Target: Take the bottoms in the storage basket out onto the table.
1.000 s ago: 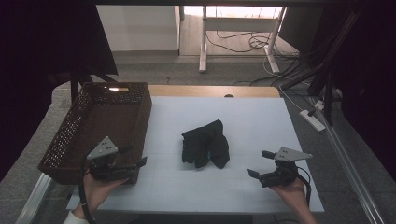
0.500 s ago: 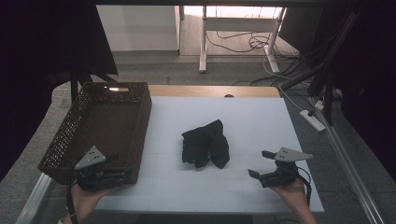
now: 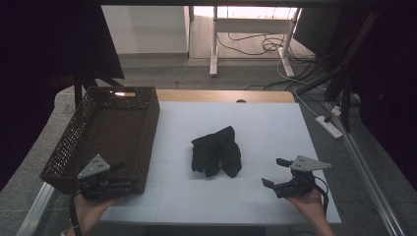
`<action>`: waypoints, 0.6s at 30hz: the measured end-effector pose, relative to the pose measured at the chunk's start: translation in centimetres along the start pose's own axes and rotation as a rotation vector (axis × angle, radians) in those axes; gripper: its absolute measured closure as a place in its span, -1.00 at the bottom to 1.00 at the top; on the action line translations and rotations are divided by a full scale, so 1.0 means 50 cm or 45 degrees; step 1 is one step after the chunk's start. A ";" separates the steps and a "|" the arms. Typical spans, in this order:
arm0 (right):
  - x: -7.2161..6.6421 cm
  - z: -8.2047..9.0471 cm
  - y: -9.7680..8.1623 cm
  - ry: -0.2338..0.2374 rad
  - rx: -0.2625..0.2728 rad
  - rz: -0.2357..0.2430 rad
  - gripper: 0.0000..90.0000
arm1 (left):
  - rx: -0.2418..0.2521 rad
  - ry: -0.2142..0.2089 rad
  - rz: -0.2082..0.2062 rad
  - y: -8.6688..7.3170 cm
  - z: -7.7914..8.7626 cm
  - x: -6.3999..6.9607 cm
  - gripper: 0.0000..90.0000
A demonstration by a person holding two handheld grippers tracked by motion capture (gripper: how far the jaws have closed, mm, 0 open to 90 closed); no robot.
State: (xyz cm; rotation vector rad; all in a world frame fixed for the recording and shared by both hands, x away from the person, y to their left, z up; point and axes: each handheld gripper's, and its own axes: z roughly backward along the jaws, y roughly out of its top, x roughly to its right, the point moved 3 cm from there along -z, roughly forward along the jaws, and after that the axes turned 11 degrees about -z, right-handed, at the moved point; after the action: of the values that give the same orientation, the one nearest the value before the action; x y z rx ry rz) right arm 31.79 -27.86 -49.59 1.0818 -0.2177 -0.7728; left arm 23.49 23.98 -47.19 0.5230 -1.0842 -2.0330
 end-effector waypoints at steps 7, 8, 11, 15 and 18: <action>-0.003 0.001 0.001 0.006 0.002 0.008 -0.88 | 0.018 0.001 -0.001 0.006 0.005 0.002 -0.54; -0.002 0.001 0.001 0.004 0.005 0.007 -0.88 | 0.017 0.001 -0.002 0.006 0.005 0.002 -0.54; -0.003 0.000 0.000 0.006 0.000 0.006 -0.88 | 0.018 -0.003 0.002 0.006 0.004 0.002 -0.54; -0.003 -0.001 0.000 0.007 -0.002 0.008 -0.88 | 0.020 -0.002 0.003 0.006 0.005 0.001 -0.54; -0.003 -0.001 0.000 0.006 -0.002 0.008 -0.88 | 0.021 -0.005 0.007 0.006 0.004 0.001 -0.54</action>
State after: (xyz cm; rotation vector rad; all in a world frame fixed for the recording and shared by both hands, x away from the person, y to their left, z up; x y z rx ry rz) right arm 31.70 -27.74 -49.60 1.0806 -0.2162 -0.7646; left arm 23.45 23.94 -46.82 0.5238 -1.1042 -2.0231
